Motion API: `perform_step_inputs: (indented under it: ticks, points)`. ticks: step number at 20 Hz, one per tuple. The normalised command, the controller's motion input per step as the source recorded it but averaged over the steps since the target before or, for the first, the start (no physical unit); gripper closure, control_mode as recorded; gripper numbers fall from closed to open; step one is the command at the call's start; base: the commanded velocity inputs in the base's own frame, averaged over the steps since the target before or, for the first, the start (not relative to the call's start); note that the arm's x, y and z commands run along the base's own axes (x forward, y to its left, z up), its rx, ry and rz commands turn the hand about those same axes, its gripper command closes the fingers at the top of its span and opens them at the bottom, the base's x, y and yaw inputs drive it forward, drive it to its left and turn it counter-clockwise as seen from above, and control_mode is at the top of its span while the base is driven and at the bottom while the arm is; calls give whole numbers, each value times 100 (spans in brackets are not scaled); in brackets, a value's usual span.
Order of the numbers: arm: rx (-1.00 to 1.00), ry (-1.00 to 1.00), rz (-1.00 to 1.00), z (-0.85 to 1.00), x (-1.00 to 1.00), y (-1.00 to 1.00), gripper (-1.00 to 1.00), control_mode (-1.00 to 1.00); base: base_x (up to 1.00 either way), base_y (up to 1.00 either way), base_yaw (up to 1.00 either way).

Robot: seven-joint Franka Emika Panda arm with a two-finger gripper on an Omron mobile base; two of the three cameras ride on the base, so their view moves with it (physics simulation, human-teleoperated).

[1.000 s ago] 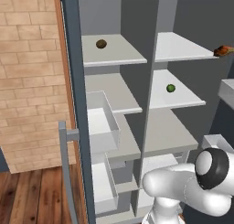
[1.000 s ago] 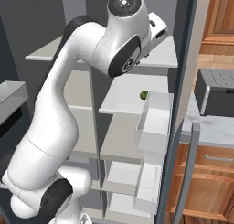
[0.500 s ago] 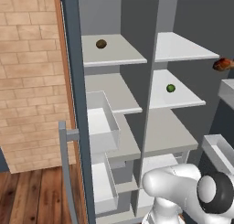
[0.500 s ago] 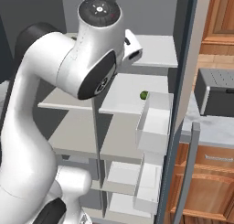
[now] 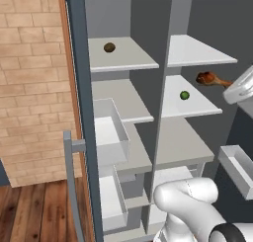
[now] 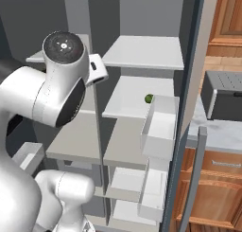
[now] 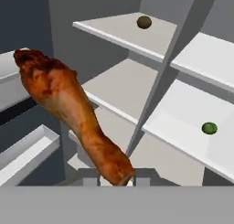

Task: There's a chicken drumstick in the fridge that needs to be moved to the freezer for freezing. Pick up the chicken drumstick from the fridge, place it on any shelf in the freezer, and close the fridge and freezer doors when done.

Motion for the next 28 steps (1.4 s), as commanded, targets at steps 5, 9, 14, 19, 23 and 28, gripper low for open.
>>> perform_step_inputs:
  ticks: [5, 9, 14, 19, 23, 28]
  points:
    - [29, 35, 10, 24, 17, 43, 100, -100, 0, 0, 0]
    - [28, 32, 15, 12, 16, 68, 100, -100, 0, 0, 0]
    - [18, 22, 14, 0, 40, 71, 100, -100, 0, 0, 0]
    - [2, 7, 3, -1, 47, 70, 100, -100, 0, 0, 0]
    - [0, 1, 0, 0, 46, 54, 100, -100, 0, 0, 0]
    - [0, 0, 0, 0, 22, 43, 100, -100, 0, 0, 0]
